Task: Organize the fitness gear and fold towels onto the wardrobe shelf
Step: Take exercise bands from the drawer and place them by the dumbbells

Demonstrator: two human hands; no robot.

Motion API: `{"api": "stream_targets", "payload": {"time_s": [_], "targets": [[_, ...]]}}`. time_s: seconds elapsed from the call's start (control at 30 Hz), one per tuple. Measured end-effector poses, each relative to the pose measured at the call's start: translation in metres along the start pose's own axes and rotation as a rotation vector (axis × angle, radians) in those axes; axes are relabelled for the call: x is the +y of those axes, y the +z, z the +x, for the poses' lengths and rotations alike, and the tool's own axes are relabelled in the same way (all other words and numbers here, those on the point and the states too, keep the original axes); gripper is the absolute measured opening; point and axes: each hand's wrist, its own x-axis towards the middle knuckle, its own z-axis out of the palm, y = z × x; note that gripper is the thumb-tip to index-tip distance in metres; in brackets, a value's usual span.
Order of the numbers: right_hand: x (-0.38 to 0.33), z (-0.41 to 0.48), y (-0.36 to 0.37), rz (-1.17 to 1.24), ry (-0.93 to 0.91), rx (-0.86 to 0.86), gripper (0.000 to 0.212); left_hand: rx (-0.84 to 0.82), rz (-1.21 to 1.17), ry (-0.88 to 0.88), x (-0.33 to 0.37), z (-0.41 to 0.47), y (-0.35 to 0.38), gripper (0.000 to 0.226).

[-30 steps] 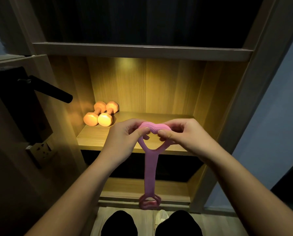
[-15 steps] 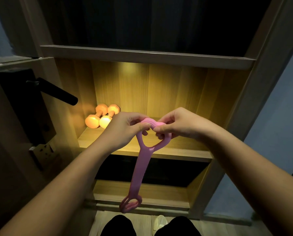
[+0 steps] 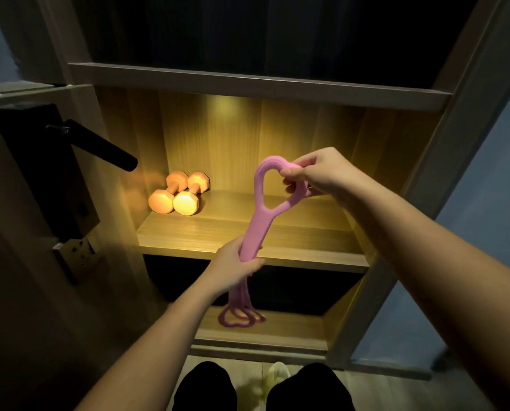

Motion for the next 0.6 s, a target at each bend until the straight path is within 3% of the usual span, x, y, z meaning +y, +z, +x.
{"api": "stream_targets", "payload": {"time_s": [0.3, 0.43, 0.6], "targets": [[0.055, 0.014, -0.011, 0.156, 0.225, 0.147, 0.014, -0.012, 0.598, -0.137, -0.076, -0.019, -0.018, 0.026], [0.076, 0.013, -0.008, 0.126, 0.332, 0.127, 0.015, -0.038, 0.693, -0.166, -0.095, -0.031, -0.030, 0.013], [0.100, 0.011, 0.001, 0.152, 0.447, 0.124, 0.016, -0.152, 0.628, -0.171, -0.103, -0.042, -0.042, 0.016]]}}
